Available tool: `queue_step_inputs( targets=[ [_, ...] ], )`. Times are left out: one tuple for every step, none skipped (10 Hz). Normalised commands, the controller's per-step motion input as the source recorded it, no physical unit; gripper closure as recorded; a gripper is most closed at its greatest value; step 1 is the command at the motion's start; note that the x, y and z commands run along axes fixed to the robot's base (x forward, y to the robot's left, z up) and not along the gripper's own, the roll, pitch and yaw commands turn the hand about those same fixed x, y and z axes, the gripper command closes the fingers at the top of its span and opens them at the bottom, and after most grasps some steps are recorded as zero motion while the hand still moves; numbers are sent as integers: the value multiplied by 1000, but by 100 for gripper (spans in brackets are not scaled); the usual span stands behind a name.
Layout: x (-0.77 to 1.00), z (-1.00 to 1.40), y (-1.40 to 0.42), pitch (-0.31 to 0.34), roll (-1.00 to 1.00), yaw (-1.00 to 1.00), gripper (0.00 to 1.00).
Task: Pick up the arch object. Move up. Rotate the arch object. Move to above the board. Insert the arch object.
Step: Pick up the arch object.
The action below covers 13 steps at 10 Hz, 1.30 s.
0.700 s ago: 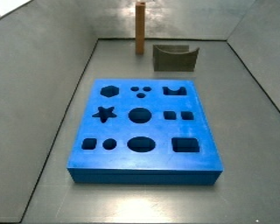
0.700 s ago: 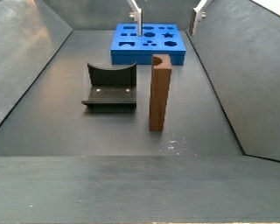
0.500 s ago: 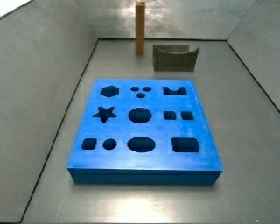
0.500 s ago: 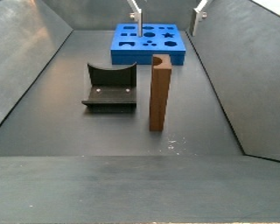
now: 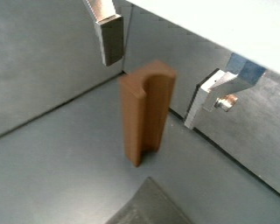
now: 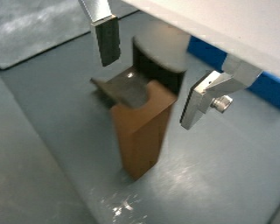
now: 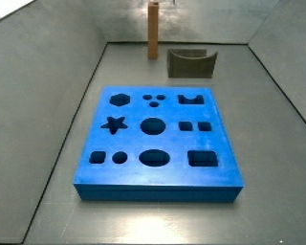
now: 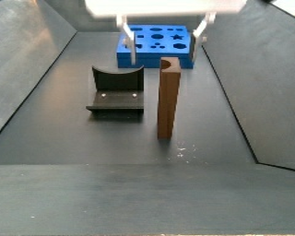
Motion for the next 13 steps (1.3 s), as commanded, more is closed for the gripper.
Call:
queue_step_inputs(
  targets=[
    [0,-609,217,-44,67,129,0],
    [-66,-563,143,-67,87,94,0],
    [0,0,0,0,17,0,0],
    [0,0,0,0,-4,0,0],
    [0,0,0,0,0,0,100],
    [0,0,0,0,0,0,100],
    [0,0,0,0,0,0,100],
    [0,0,0,0,0,0,100],
    [0,0,0,0,0,0,100],
    [0,0,0,0,0,0,100],
    [0,0,0,0,0,0,100],
    [0,0,0,0,0,0,100],
    [0,0,0,0,0,0,100]
  ],
)
